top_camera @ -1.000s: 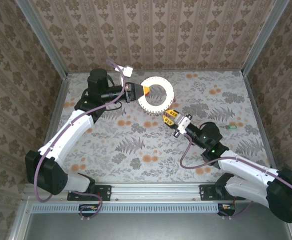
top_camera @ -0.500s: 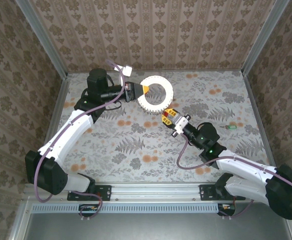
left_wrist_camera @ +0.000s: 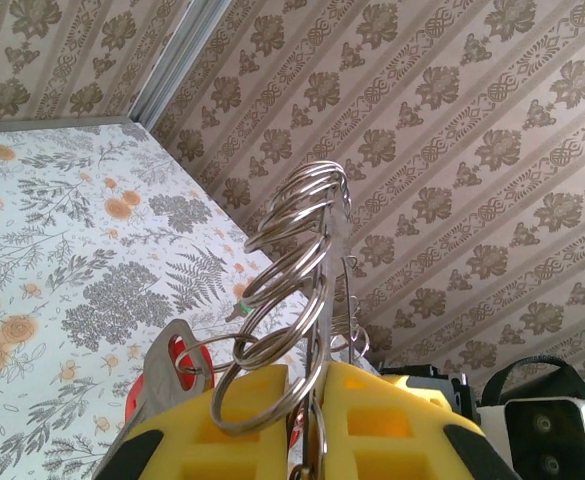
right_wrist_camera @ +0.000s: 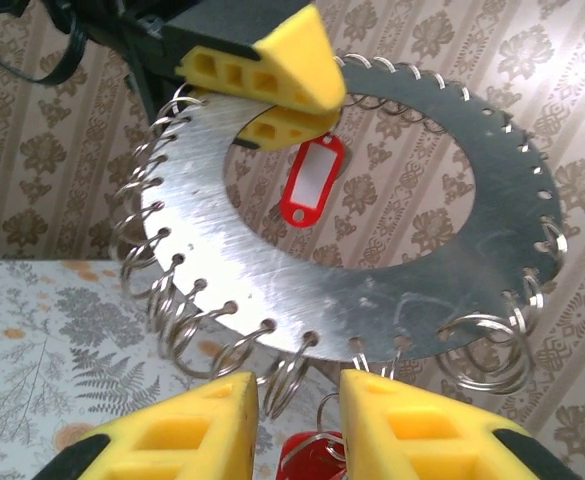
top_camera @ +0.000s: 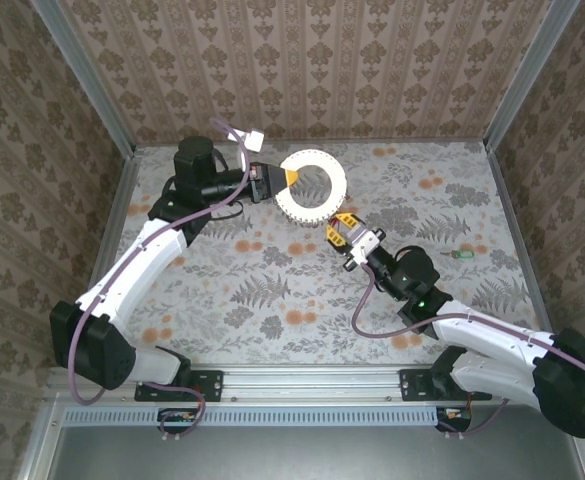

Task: Put the keys on the keyring

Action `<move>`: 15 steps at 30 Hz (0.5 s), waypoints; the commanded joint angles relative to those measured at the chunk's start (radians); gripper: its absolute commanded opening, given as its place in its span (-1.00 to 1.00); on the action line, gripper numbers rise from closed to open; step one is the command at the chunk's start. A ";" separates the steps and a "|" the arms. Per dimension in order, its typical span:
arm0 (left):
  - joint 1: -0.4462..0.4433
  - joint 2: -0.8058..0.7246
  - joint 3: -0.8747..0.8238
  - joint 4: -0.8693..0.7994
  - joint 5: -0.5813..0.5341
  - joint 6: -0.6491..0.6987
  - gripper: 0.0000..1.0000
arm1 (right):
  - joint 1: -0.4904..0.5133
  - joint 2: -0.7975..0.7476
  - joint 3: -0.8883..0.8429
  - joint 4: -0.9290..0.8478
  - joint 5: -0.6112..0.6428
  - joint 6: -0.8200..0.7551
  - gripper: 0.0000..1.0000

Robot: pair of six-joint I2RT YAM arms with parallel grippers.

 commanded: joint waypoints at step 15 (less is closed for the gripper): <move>0.001 -0.002 0.026 0.026 0.023 -0.001 -1.00 | 0.020 0.047 0.007 0.064 0.023 0.051 -0.55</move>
